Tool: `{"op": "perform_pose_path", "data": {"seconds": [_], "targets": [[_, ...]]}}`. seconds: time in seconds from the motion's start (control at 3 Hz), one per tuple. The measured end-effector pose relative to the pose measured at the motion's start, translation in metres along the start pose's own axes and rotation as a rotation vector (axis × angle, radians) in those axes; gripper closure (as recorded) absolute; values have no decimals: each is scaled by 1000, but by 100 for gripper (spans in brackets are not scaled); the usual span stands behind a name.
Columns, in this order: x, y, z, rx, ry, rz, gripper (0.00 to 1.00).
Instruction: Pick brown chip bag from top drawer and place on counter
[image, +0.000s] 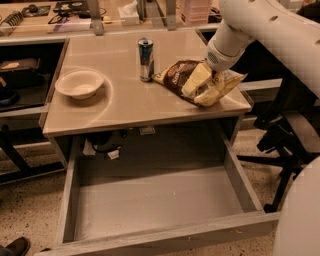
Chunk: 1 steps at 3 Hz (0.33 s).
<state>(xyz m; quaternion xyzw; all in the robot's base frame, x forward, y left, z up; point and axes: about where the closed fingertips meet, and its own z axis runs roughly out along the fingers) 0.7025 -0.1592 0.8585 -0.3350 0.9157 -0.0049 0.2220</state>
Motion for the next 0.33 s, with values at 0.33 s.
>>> {"op": "perform_pose_path", "data": {"seconds": [0.33], "targets": [[0, 0, 0, 0, 0, 0, 0]]}}
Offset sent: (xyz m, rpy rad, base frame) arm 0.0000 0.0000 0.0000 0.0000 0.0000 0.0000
